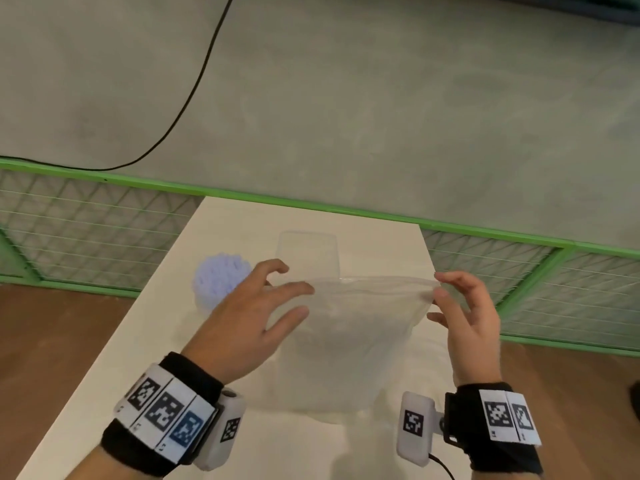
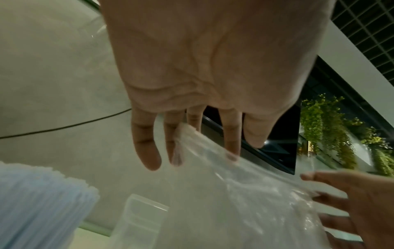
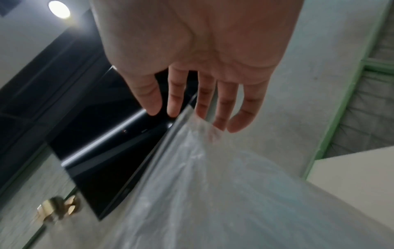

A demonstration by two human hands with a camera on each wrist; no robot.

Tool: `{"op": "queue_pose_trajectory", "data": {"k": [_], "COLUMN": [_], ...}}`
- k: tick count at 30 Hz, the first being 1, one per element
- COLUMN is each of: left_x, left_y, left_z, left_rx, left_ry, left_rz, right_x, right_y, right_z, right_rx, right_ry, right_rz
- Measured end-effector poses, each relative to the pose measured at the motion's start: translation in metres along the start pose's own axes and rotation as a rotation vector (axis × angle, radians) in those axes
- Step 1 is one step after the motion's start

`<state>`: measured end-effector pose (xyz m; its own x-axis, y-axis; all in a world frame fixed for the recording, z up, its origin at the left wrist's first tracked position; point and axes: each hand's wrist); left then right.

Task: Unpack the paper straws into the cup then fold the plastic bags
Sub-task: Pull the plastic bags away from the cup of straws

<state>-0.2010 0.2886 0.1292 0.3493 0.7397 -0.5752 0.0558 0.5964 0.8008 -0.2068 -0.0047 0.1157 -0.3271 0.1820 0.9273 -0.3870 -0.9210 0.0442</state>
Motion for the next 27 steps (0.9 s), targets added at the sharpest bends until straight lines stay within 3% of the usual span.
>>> {"op": "queue_pose_trajectory", "data": {"k": [4, 6, 10, 13, 17, 20, 27], "left_x": [-0.008, -0.012, -0.017, -0.02, -0.016, -0.012, -0.003], "left_y": [-0.01, -0.009, -0.01, -0.008, -0.012, -0.014, -0.037], "left_z": [0.013, 0.021, 0.036, 0.042, 0.046, 0.045, 0.046], "left_rx": [0.068, 0.059, 0.052, 0.133, 0.327, 0.41, 0.293], "left_ry": [0.081, 0.118, 0.216, 0.235, 0.276, 0.33, 0.476], "left_rz": [-0.004, 0.032, 0.2, 0.205, 0.2, -0.043, -0.562], "right_x": [0.009, 0.011, 0.018, 0.023, 0.029, 0.031, 0.011], "right_y": [-0.006, -0.01, -0.015, -0.019, -0.023, -0.026, -0.029], "right_z": [0.0, 0.003, 0.01, 0.011, 0.008, 0.01, 0.018], "right_rx": [0.234, 0.299, 0.288, 0.459, 0.69, 0.715, 0.884], "right_ry": [0.159, 0.16, 0.226, 0.282, 0.167, 0.041, -0.21], "right_rz": [-0.46, -0.632, -0.742, -0.828, -1.119, -1.165, -0.847]}}
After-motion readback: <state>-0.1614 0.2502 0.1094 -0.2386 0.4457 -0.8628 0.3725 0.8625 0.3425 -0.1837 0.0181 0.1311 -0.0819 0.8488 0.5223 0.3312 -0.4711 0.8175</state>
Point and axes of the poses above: each hand's wrist, its own z-axis towards the middle knuckle, its own y-axis out of the back of the hand, x = y × z, and after that the axes turned 3 degrees about y, right-handed
